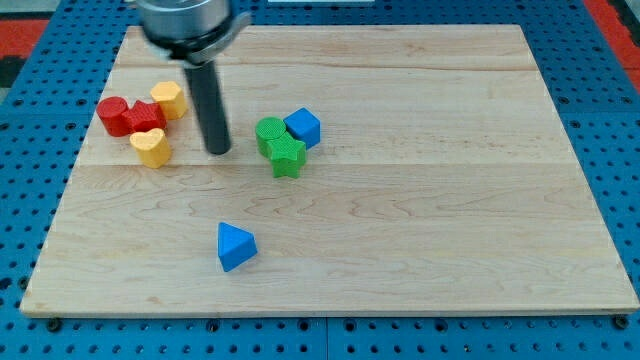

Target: Push the yellow heart into the green blocks

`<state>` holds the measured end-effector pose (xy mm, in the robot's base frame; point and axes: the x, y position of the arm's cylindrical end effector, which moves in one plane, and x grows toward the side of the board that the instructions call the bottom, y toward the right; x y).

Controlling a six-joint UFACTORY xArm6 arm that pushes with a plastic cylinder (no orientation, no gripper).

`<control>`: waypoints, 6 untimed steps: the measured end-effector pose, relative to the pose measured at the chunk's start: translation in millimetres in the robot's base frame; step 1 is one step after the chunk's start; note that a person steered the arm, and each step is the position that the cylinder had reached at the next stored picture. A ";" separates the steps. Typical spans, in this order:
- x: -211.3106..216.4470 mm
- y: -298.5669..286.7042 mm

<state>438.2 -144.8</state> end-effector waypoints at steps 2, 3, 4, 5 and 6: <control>-16.0 -88.2; -41.3 6.6; -38.3 21.8; -34.1 -64.7; -62.6 -122.2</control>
